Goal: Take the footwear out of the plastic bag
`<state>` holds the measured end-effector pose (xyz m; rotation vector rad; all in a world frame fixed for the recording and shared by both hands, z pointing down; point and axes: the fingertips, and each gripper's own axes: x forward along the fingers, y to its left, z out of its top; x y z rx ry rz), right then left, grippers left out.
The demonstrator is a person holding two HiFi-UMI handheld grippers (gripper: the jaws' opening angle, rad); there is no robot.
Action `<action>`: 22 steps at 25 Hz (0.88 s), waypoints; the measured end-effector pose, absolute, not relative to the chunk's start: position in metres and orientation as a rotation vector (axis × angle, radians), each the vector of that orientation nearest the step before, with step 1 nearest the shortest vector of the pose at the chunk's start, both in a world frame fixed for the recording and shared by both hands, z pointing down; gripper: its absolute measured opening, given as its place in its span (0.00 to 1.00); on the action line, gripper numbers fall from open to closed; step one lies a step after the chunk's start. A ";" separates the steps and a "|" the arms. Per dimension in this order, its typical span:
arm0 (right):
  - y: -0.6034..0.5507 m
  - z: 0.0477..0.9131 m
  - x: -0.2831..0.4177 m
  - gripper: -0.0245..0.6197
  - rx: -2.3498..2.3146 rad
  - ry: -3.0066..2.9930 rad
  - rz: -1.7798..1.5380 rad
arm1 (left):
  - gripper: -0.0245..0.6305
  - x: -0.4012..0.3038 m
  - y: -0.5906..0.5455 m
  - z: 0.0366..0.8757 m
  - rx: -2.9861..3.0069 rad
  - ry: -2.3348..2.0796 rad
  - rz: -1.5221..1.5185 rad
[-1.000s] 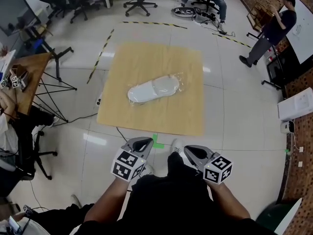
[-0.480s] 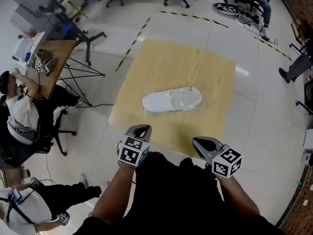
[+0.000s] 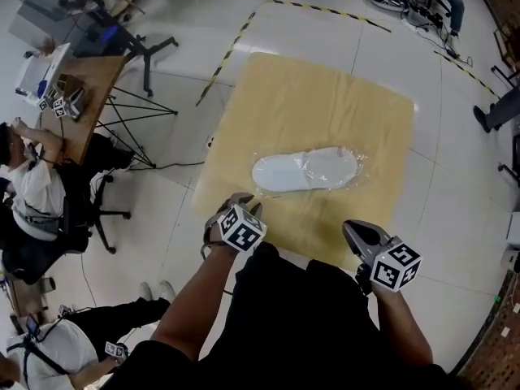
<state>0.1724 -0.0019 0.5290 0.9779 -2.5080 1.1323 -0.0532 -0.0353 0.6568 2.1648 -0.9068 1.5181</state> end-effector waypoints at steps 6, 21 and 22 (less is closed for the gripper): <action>-0.021 0.535 0.156 0.04 1.139 -2.422 1.146 | 0.07 -0.051 -0.044 0.662 2.345 -0.757 1.515; -0.094 0.586 0.163 0.31 1.217 -2.202 1.432 | 0.05 -0.143 -0.052 0.664 2.499 -0.708 1.721; -0.097 0.592 0.156 0.31 1.207 -2.186 1.500 | 0.06 -0.146 -0.055 0.663 2.501 -0.718 1.718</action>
